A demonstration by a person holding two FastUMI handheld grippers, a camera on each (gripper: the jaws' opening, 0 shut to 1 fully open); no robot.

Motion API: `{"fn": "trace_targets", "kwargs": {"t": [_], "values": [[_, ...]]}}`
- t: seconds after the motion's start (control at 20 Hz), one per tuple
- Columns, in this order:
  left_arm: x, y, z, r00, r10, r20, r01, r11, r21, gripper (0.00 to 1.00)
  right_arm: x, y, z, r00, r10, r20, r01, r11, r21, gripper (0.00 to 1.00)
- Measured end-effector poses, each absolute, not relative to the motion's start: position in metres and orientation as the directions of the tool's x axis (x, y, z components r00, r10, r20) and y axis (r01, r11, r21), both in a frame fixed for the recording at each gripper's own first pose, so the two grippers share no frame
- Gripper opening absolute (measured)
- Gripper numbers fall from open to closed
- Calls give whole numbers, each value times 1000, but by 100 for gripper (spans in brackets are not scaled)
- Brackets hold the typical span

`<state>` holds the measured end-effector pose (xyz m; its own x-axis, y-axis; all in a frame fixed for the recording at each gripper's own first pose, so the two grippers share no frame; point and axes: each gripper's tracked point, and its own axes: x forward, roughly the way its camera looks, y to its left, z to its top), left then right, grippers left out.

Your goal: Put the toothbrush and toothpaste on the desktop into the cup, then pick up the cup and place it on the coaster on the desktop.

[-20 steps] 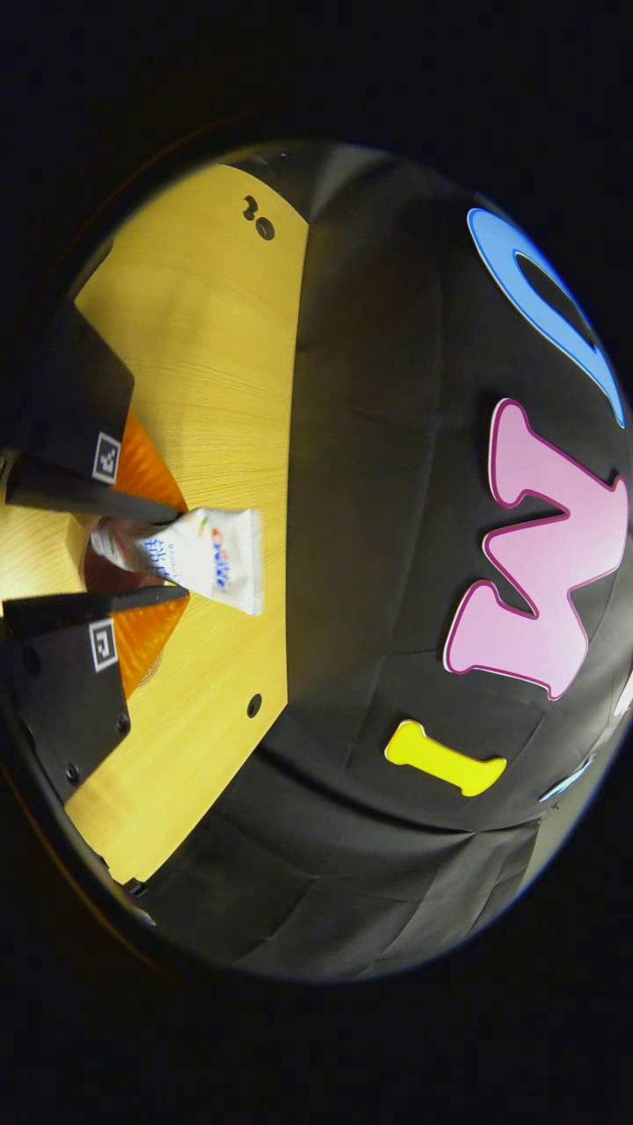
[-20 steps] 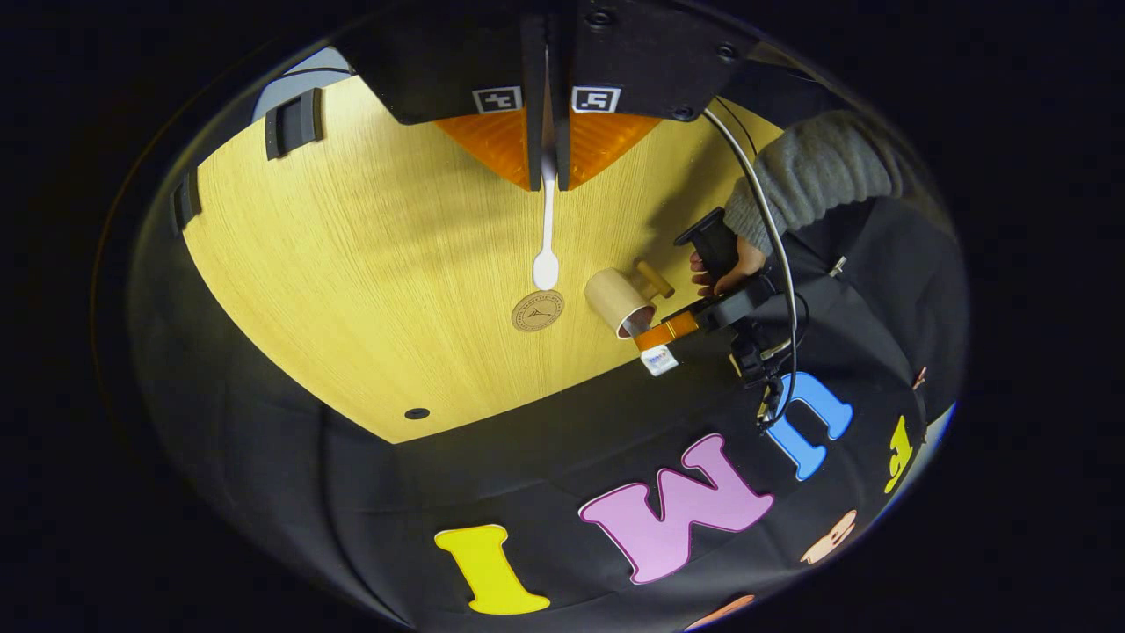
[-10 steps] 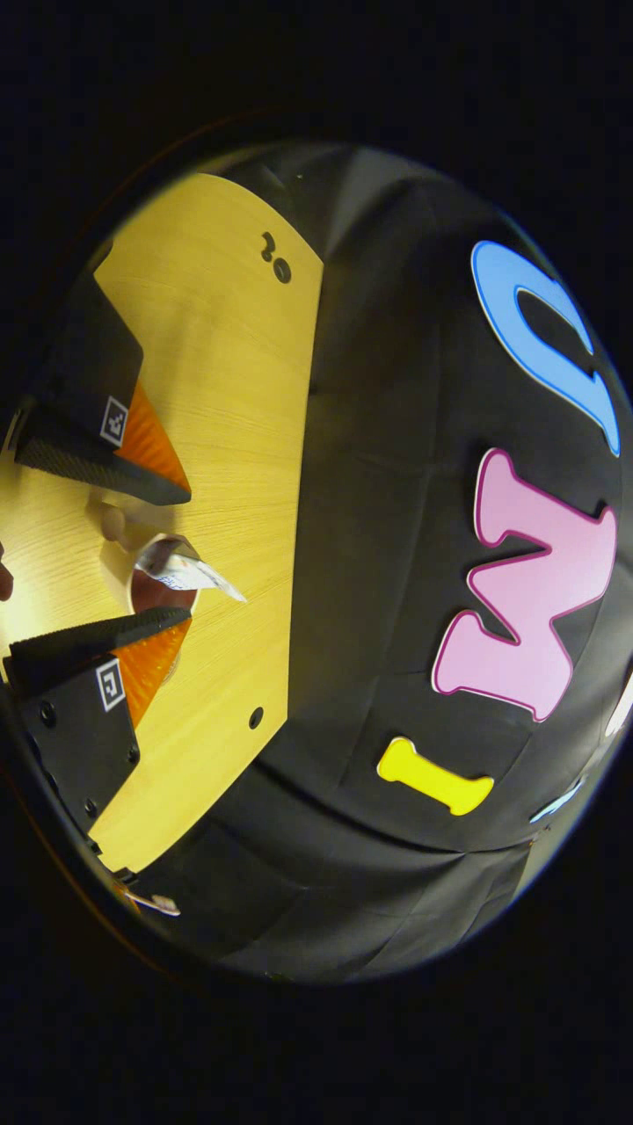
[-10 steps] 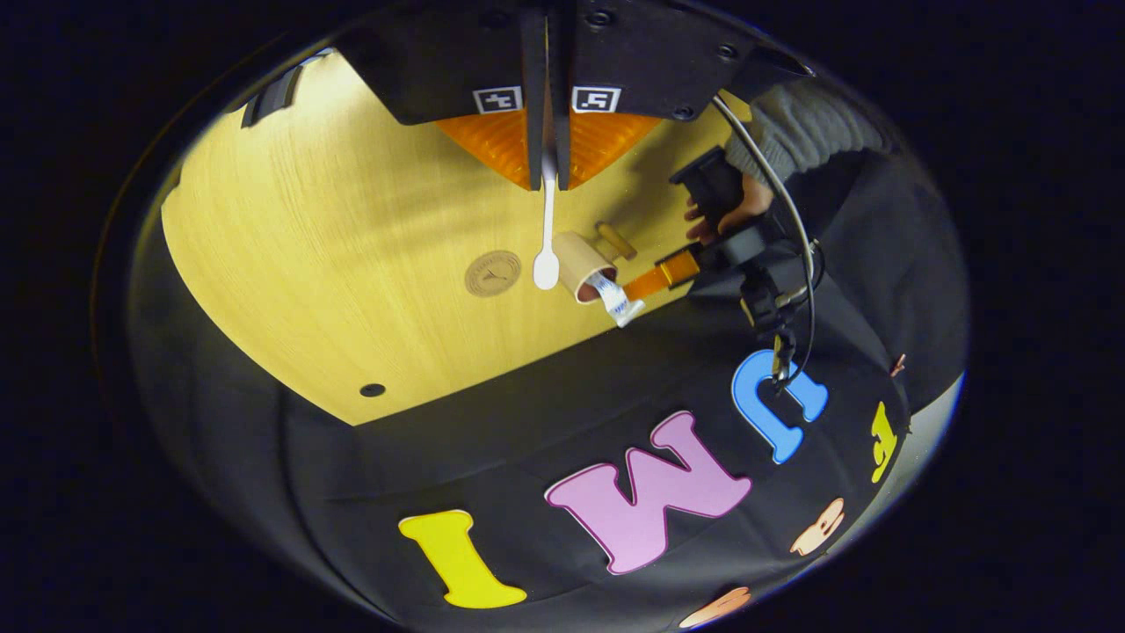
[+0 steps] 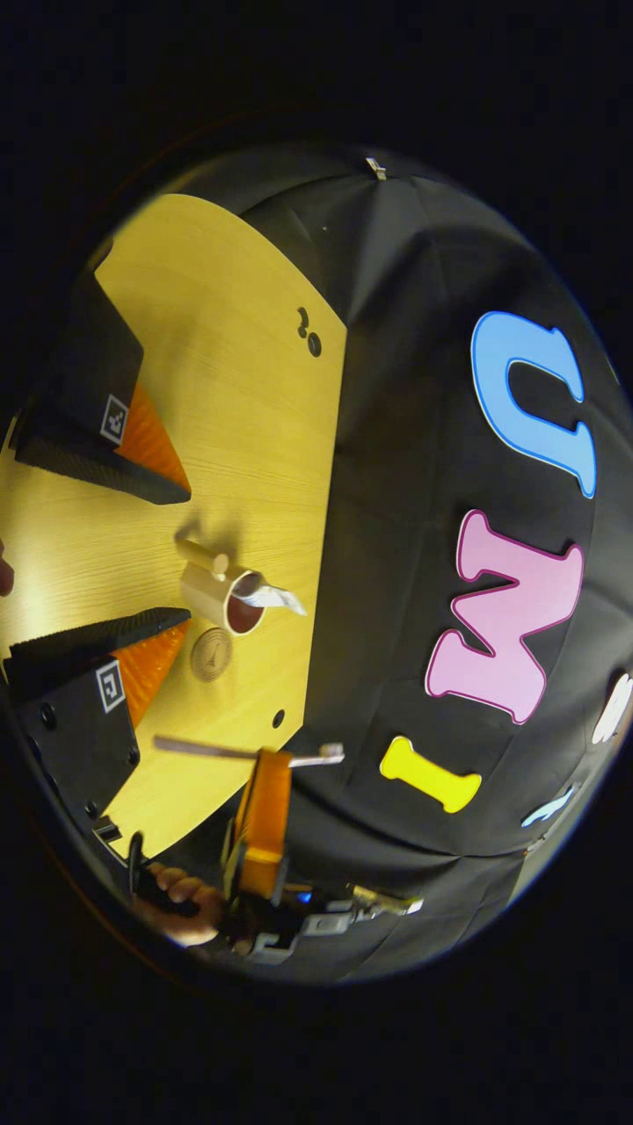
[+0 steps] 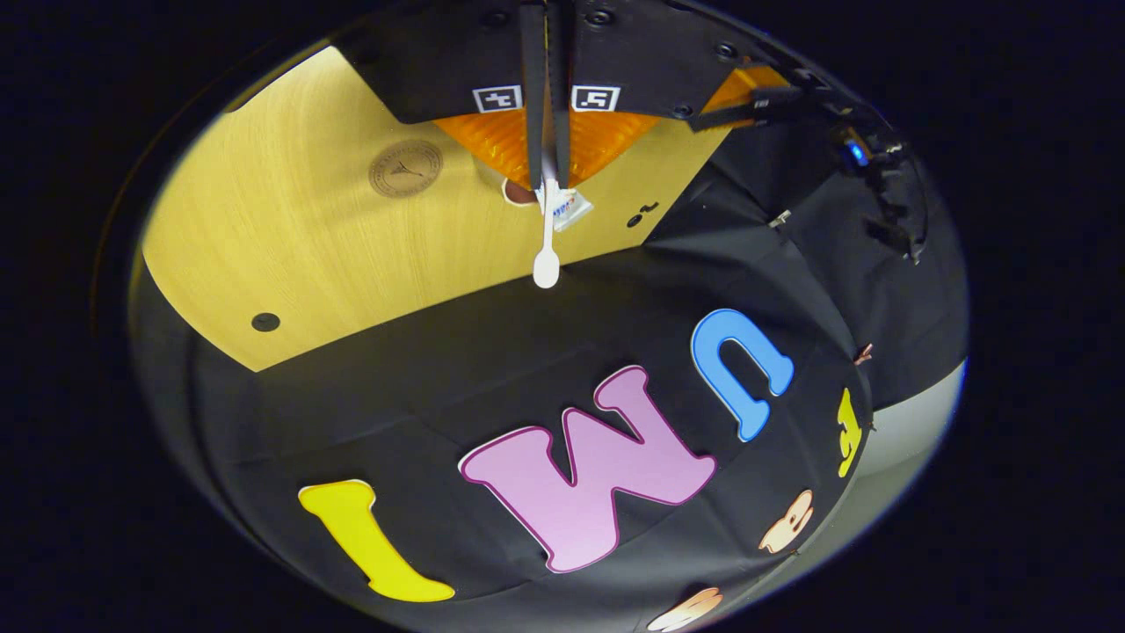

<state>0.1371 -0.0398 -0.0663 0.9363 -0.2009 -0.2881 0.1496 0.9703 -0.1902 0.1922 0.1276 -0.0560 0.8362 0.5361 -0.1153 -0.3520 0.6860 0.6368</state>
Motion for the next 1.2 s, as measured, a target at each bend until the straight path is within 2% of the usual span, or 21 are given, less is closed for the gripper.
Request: {"fn": "trace_targets", "kwargs": {"t": [0.35,0.55,0.9,1.2], "values": [[73,-38,-68,931,-180,-318,107,967,-232,74,276,154,-35,863,503,-42,-358,668,653,5],[58,-25,-70,935,-124,-333,47,972,-230,74,305,168,-52,867,496,-56,-342,672,657,5],[34,-10,-82,927,-33,-374,-47,978,-203,74,321,192,-95,857,504,-110,-353,729,587,5],[23,-10,-81,926,6,-378,-92,973,-210,74,317,197,-104,847,519,-118,-387,753,533,7]]}}
